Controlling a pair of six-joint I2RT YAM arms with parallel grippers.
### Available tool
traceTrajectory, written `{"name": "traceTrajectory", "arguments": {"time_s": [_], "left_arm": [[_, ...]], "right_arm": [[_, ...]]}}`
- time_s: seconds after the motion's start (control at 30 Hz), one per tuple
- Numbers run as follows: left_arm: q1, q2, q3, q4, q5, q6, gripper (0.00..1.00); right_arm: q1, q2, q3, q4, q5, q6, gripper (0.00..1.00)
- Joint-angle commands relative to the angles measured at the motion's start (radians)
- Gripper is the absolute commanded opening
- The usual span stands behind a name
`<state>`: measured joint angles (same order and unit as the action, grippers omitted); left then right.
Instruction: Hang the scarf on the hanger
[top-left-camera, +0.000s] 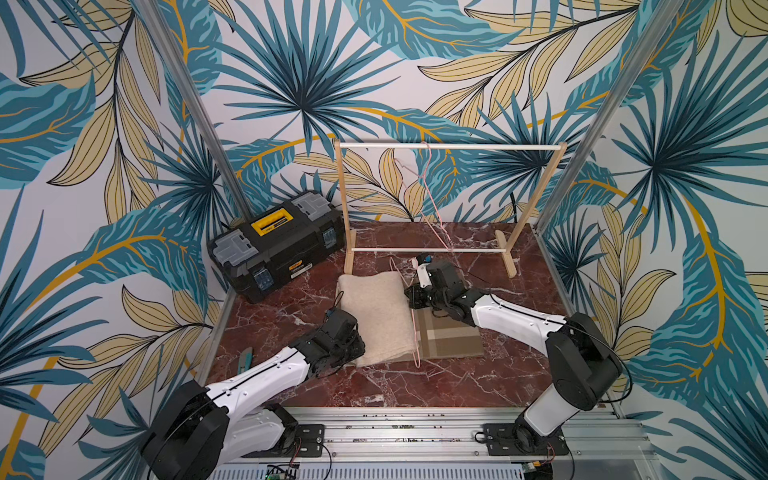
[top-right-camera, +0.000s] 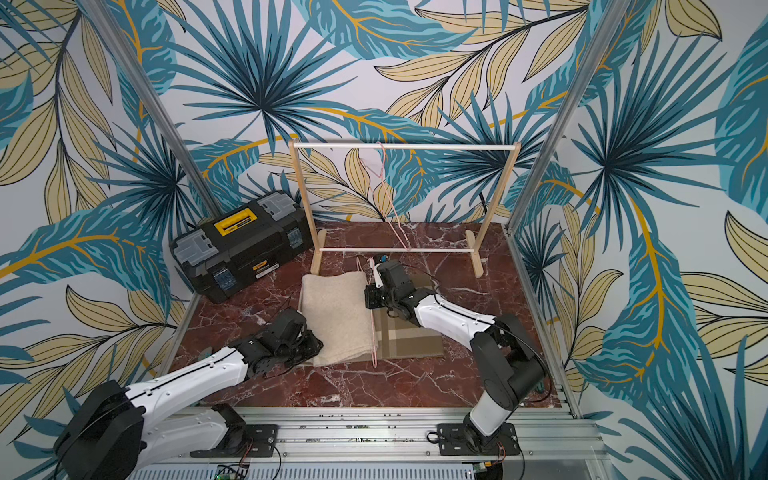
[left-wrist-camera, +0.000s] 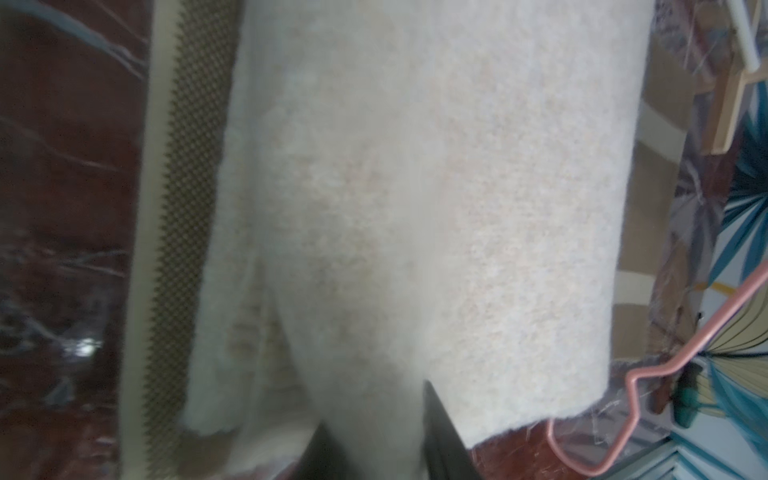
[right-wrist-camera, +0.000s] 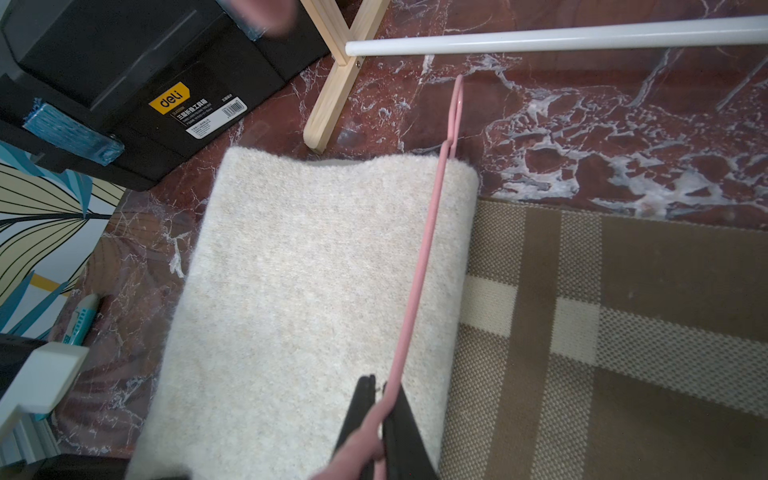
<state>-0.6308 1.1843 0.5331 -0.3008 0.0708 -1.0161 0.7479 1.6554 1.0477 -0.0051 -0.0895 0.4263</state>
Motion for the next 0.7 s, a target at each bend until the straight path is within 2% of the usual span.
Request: {"name": "traceTrajectory", "arguments": {"time_s": [0.0, 0.03, 0.1, 0.2, 0.3, 0.37, 0.43, 0.5, 0.67], "left_arm": [[0.0, 0.008, 0.027, 0.001, 0.017, 0.04, 0.04], [0.0, -0.016, 0.034, -0.052, 0.007, 0.063, 0.0], [0.007, -0.092, 0.052, -0.156, -0.034, 0.11, 0.0], [0.065, -0.188, 0.073, -0.281, -0.055, 0.208, 0.0], [0.177, -0.227, 0.07, -0.3, 0.021, 0.338, 0.0], [0.222, -0.184, 0.054, -0.257, 0.057, 0.387, 0.0], [0.227, -0.114, 0.041, -0.178, 0.104, 0.414, 0.0], [0.226, 0.002, 0.014, -0.079, 0.141, 0.39, 0.0], [0.221, 0.108, -0.075, 0.071, 0.08, 0.34, 0.0]], "right_arm": [[-0.004, -0.005, -0.004, -0.088, 0.056, -0.017, 0.0], [-0.004, -0.01, -0.002, -0.093, 0.056, -0.018, 0.0], [-0.004, -0.017, 0.0, -0.101, 0.061, -0.02, 0.0], [-0.004, -0.026, -0.001, -0.112, 0.075, -0.024, 0.0], [-0.004, -0.037, -0.012, -0.111, 0.083, -0.027, 0.0], [-0.004, -0.036, -0.015, -0.112, 0.071, -0.023, 0.0], [-0.004, -0.029, -0.014, -0.112, 0.059, -0.019, 0.0], [-0.004, -0.025, -0.013, -0.11, 0.053, -0.014, 0.0], [-0.004, -0.042, 0.0, -0.119, 0.048, -0.019, 0.0]]}}
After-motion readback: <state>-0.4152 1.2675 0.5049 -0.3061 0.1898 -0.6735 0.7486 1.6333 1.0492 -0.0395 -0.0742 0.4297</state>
